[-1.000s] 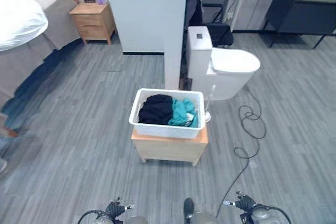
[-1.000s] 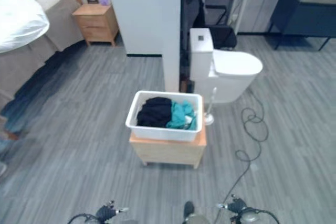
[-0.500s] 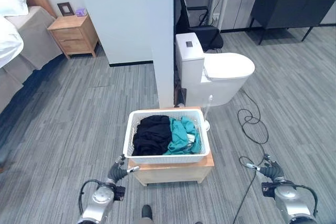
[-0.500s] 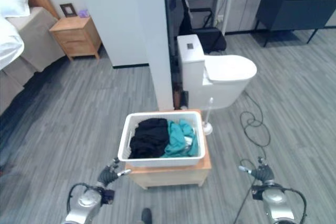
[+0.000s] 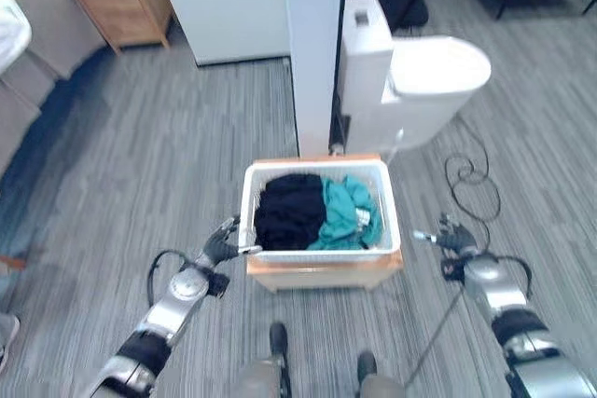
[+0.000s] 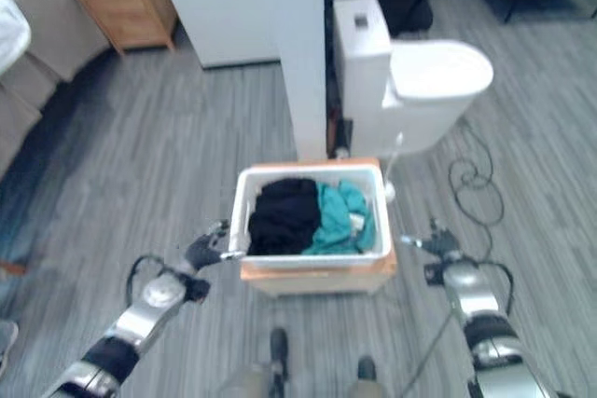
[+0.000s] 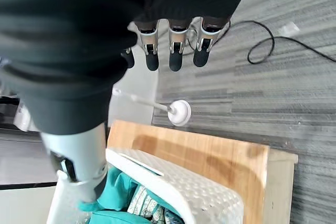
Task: Grab the laundry basket,head to the washer,open it,put in the laundry and shut it.
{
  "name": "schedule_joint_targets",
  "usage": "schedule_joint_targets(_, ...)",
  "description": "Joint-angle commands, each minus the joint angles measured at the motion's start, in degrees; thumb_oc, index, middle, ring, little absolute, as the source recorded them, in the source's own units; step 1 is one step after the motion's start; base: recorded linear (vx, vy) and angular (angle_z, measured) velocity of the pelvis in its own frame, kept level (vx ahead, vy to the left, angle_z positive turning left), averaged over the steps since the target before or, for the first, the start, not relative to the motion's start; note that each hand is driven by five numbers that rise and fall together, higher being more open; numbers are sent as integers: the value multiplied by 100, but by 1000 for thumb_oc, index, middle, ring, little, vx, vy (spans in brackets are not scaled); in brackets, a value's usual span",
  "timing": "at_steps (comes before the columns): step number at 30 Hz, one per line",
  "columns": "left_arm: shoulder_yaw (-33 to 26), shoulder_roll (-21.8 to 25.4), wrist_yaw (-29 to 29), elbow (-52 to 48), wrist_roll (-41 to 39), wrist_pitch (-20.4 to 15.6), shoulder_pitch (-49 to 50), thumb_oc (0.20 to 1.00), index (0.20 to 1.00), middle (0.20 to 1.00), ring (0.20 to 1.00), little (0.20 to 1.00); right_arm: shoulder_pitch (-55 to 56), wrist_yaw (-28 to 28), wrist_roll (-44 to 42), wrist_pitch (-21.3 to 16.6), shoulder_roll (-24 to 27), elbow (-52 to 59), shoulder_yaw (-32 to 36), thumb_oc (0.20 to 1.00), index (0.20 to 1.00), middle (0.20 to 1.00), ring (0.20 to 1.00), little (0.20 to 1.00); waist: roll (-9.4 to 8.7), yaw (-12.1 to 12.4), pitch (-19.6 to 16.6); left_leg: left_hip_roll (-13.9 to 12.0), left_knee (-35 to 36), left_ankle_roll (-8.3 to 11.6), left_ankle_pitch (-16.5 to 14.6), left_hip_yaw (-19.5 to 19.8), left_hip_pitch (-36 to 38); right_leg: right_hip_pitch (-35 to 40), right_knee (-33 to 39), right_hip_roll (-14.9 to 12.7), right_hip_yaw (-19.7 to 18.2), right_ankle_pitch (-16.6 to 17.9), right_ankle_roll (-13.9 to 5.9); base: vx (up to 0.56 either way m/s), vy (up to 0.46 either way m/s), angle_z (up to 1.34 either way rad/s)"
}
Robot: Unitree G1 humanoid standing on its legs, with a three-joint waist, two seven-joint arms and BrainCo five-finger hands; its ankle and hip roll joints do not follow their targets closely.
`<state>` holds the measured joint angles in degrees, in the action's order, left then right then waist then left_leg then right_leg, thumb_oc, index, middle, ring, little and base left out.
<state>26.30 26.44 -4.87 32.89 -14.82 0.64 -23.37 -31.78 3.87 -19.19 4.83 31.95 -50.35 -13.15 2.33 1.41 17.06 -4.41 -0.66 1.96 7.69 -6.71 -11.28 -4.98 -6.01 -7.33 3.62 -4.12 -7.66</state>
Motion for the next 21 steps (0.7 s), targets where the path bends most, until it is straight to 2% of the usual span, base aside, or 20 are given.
schedule_joint_targets(1,-50,19,-183,855,-504,-2,-1114,1000,1000,1000,1000,1000,-1079,231,-480,-20,340,-296,-226,1000,1000,1000,1000,1000,-310,38,304,-338,-481,297,-580,288,-153,-624,427,-535,36,1016,-112,-143,2,10)
schedule_joint_targets(3,161,-25,-259,1528,-709,62,-1904,1000,1000,1000,1000,1000,-1753,283,-723,41,304,-653,-439,1000,1000,1000,1000,1000,-331,-6,483,-373,-486,336,-471,332,-318,-756,385,-532,74,1054,-111,-144,-9,8)
schedule_joint_targets(5,502,-59,-417,3222,-623,152,-3226,1000,1000,1000,1000,1000,-2439,338,-985,72,152,-1038,-800,1000,1000,1000,1000,1000,-380,-81,654,-424,-454,400,-375,352,-391,-830,377,-499,96,1087,-125,-97,-19,7)
schedule_joint_targets(6,505,-61,-412,3240,-625,143,-3248,1000,1000,1000,1000,1000,-2454,336,-987,70,155,-1045,-799,1000,1000,1000,1000,1000,-383,-83,654,-418,-444,398,-352,354,-408,-846,384,-505,97,1104,-125,-55,-28,6)
schedule_joint_targets(7,678,85,-513,4325,-489,156,-4094,1000,1000,1000,1000,1000,-2780,343,-1102,12,-16,-1242,-1070,1000,1000,1000,1000,1000,-448,-149,718,-448,-418,440,-299,356,-445,-898,413,-485,111,1152,-144,-62,-27,5)
schedule_joint_targets(8,745,143,-541,4625,-474,146,-4433,1000,1000,1000,1000,1000,-2928,349,-1151,-32,-90,-1304,-1208,1000,1000,1000,1000,1000,-480,-172,767,-468,-426,461,-275,358,-481,-928,427,-477,120,1182,-151,-56,-28,3)
schedule_joint_targets(11,933,341,-527,4963,-411,118,-4960,1000,1000,1000,1000,1000,-3117,314,-1248,-106,-212,-1383,-1486,1000,1000,1000,1000,1000,-534,-203,858,-521,-443,495,-238,352,-531,-975,468,-454,147,1228,-162,-54,-20,-4)
schedule_joint_targets(16,1045,486,-558,4954,-328,52,-5176,1000,1000,1000,1000,1000,-3127,287,-1203,-180,-264,-1257,-1694,1000,1000,1000,1000,1000,-560,-192,926,-562,-463,514,-224,323,-557,-1001,504,-443,164,1270,-154,-13,0,-2)
schedule_joint_targets(21,1062,583,-689,3991,-577,-141,-5173,1000,1000,1000,1000,1000,-2646,341,-1287,-336,-45,-471,-1640,1000,1000,1000,1000,1000,-523,-178,939,-549,-459,524,-270,324,-565,-977,569,-457,193,1270,-153,0,-2,-1)
